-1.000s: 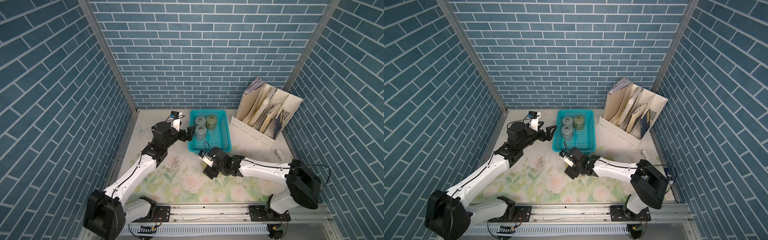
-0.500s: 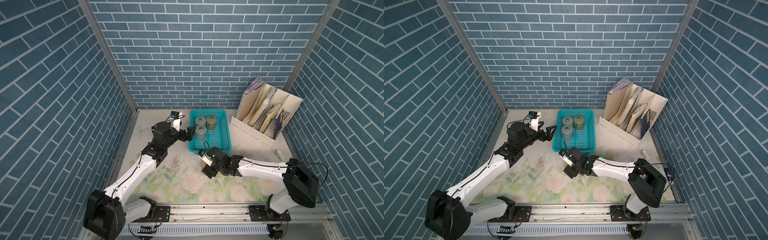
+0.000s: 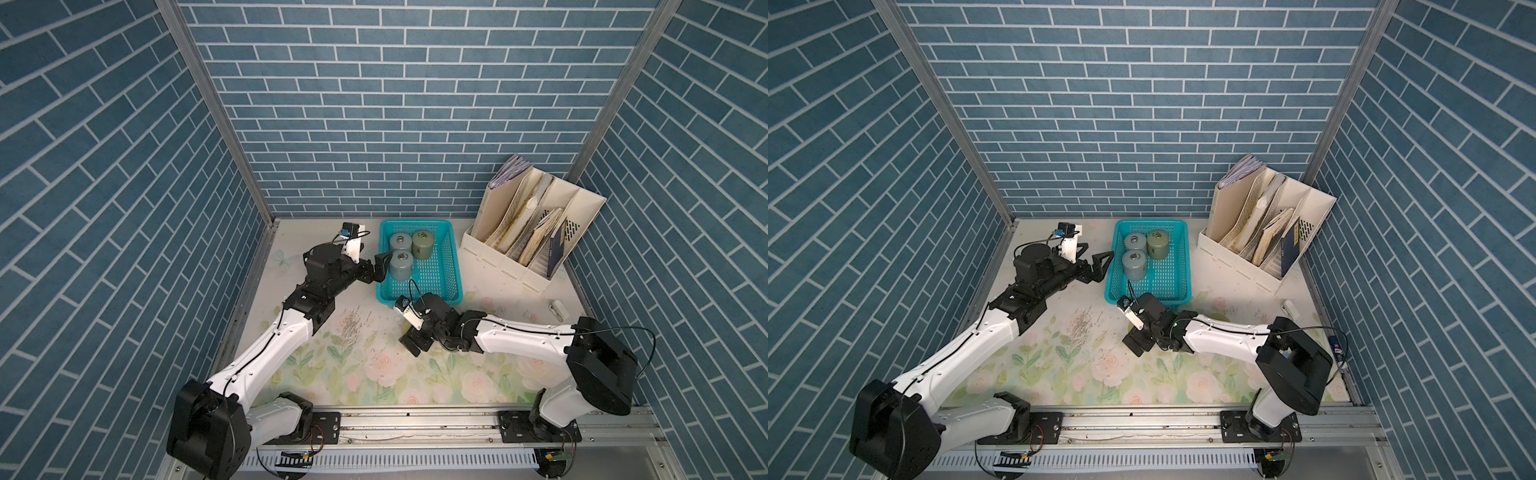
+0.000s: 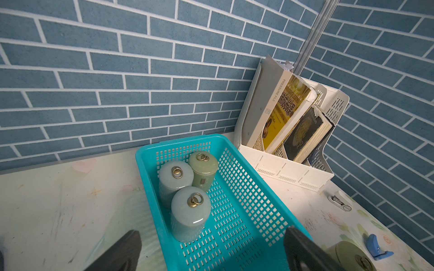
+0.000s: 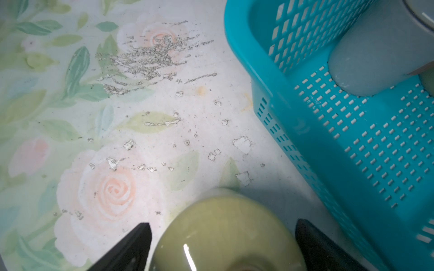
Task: Take the tea canister out of the basket
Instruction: Place the tea canister at the center of the board.
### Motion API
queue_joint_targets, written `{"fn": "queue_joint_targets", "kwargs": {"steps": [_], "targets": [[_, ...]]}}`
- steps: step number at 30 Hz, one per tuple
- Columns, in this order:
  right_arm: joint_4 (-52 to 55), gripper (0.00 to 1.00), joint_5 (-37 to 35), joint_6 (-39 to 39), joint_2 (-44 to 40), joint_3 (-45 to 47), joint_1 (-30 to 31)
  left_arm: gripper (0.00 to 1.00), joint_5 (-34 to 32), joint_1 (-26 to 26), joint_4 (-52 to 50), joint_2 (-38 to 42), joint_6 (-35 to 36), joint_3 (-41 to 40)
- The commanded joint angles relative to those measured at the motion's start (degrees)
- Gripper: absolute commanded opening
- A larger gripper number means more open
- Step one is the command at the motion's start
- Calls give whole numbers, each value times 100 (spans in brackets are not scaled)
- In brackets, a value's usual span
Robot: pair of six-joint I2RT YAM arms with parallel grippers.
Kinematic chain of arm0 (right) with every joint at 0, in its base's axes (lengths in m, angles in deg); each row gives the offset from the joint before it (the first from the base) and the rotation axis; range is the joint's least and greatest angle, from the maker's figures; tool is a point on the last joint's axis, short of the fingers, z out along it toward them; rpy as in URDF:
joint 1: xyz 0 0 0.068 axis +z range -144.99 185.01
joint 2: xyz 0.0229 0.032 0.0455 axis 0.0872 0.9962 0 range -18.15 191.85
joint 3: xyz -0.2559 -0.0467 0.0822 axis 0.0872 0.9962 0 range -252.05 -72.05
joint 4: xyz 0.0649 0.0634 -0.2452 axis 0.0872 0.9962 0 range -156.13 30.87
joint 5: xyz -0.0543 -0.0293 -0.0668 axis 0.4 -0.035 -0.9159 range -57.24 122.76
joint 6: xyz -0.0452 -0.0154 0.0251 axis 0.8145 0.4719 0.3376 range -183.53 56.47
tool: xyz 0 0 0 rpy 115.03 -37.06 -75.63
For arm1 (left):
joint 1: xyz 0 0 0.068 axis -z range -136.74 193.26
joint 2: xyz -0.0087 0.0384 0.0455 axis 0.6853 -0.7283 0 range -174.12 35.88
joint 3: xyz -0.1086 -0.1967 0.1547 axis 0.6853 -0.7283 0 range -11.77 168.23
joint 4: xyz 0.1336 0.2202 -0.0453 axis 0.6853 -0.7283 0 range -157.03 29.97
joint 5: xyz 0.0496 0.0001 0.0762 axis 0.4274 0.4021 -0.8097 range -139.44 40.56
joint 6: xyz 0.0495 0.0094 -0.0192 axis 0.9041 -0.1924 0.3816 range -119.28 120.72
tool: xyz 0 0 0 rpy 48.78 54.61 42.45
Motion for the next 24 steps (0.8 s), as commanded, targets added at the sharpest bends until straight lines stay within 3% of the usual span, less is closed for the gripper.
{"fn": "queue_joint_targets", "kwargs": {"steps": [1, 5, 9, 14, 19, 24], "targets": [[-109, 100, -86, -110, -186, -87, 0, 100, 39, -30, -33, 51, 67, 12], [176, 100, 78, -94, -442, -441, 0, 100, 3, -30, -30, 81, 54, 14], [712, 100, -206, -163, -664, -1279, -49, 100, -342, -30, 117, 183, -175, -24], [777, 96, 35, -430, -596, -1893, -837, 100, -674, -24, 506, 282, -466, -188], [1257, 97, -142, -612, 205, -2867, -1408, 100, -792, -32, 286, 275, -407, -134], [1447, 100, 198, -592, 1294, -3759, -1692, 100, -776, -147, 142, 292, -390, -159]]}}
